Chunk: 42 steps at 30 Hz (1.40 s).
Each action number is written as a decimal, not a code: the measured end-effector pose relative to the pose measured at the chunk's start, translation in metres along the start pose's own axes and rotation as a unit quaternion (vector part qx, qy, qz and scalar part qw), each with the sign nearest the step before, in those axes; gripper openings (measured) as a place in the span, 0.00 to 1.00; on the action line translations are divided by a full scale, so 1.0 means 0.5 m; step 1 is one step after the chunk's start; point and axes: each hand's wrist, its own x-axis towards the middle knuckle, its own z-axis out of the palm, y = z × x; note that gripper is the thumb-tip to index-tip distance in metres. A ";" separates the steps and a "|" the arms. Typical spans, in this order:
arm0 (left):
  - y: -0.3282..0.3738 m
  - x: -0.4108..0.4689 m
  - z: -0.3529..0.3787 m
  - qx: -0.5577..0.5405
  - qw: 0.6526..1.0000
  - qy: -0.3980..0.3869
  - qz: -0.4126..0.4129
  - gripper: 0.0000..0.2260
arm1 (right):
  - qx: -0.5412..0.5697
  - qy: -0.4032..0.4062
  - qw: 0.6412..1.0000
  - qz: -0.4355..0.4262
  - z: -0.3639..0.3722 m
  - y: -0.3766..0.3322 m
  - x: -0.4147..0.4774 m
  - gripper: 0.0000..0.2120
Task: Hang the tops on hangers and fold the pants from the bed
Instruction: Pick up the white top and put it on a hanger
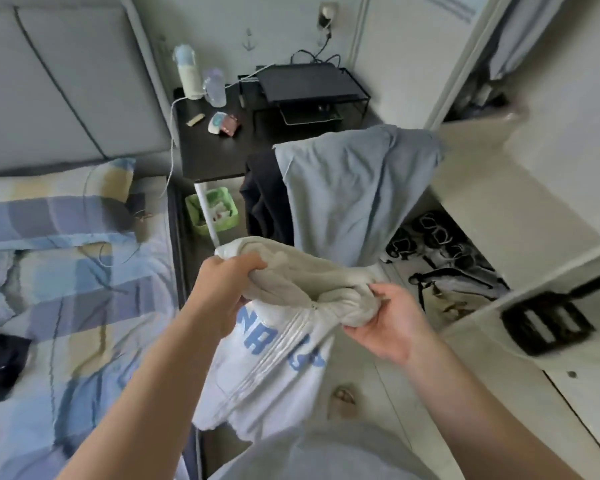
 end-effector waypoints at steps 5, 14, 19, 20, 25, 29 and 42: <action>-0.035 0.067 0.213 -0.051 0.987 -0.092 -0.123 0.14 | -0.060 0.029 0.998 0.016 -0.140 -0.168 0.010 0.20; -0.067 0.157 0.557 0.018 0.945 -0.250 -0.209 0.20 | -0.038 0.203 0.977 -0.047 -0.343 -0.450 0.036 0.12; -0.018 0.223 0.703 0.152 0.903 -0.354 -0.191 0.13 | -0.017 0.124 0.983 -0.132 -0.335 -0.625 0.009 0.14; 0.000 0.239 0.729 0.172 0.896 -0.368 -0.178 0.12 | -0.012 0.115 0.981 -0.155 -0.324 -0.657 0.005 0.16; 0.115 0.323 0.857 0.214 0.877 -0.414 -0.119 0.10 | 0.016 0.112 0.957 -0.266 -0.249 -0.811 -0.020 0.17; 0.218 0.385 0.978 0.224 0.890 -0.397 -0.034 0.08 | -0.001 0.137 0.924 -0.356 -0.173 -0.940 -0.039 0.15; 0.640 0.413 1.407 0.255 0.825 -0.465 0.194 0.14 | -0.005 0.212 0.754 -0.622 0.055 -1.322 -0.162 0.04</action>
